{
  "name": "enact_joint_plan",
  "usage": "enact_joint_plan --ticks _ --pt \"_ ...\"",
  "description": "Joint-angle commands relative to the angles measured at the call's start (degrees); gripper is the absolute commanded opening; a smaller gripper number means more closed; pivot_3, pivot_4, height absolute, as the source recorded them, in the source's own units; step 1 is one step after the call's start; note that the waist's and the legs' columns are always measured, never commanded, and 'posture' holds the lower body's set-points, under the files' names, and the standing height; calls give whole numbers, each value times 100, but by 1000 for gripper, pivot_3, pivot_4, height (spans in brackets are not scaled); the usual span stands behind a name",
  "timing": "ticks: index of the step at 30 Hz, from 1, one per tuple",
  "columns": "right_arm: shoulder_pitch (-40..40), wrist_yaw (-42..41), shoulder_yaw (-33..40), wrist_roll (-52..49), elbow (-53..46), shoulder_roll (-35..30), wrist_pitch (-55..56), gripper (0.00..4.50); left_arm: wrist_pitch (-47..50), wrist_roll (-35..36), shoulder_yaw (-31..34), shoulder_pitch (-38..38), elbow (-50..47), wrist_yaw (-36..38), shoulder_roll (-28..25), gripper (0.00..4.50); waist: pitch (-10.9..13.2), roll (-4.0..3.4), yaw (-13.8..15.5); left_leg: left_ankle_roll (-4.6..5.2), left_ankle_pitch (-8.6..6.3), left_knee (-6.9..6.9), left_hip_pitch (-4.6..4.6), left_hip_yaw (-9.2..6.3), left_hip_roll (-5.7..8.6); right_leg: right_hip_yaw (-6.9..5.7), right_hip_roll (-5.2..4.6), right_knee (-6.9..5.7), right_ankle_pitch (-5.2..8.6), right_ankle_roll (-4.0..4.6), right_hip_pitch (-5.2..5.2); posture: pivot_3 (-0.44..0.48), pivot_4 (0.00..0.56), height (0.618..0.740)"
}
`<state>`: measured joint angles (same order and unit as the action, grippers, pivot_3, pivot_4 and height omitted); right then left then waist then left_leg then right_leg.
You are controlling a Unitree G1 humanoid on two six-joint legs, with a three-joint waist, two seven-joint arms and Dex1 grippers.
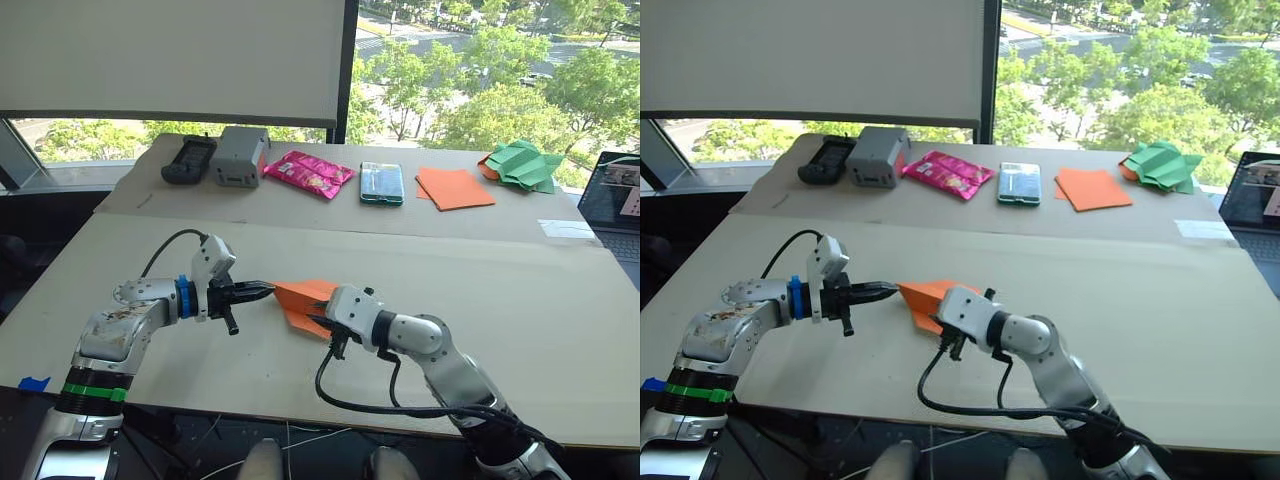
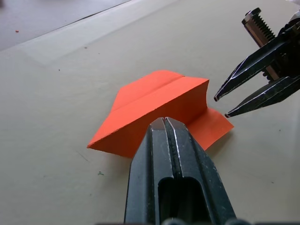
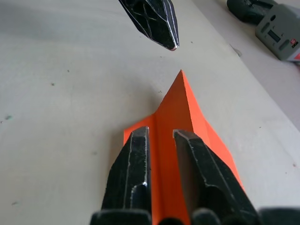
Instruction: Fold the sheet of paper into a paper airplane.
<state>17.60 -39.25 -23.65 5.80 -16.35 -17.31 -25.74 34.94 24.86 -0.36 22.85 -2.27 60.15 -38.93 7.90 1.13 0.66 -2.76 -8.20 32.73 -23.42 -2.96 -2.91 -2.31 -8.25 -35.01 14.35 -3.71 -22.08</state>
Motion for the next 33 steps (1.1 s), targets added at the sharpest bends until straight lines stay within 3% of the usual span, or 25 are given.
enact_joint_plan --ticks 1,10,24,33 --pt "30 128 66 -59 107 60 -173 28 -14 110 6 87 -319 58 -30 0 1 -1 0 -1 0 0 0 1 0 0 0 0 0 0 -1 0 150 702" --pt "-124 -159 -463 45 506 -212 -769 28 -143 -37 -175 463 -36 -59 312 0 -9 -5 -3 -1 -1 1 3 -1 0 0 0 -1 0 0 2 0 150 702" --pt "-25 -124 -686 158 495 -302 -1113 28 -1700 -1426 -1182 1567 2273 -14 1012 0 -34 -9 -1 28 17 5 7 -1 3 0 3 -4 -1 -2 8 0 150 702" --pt "61 -4 -610 158 512 -232 -1138 28 -1513 -1412 -1198 1147 1636 404 755 0 -35 -11 -20 22 14 5 9 -1 2 1 3 -4 -1 -2 10 0 150 702"
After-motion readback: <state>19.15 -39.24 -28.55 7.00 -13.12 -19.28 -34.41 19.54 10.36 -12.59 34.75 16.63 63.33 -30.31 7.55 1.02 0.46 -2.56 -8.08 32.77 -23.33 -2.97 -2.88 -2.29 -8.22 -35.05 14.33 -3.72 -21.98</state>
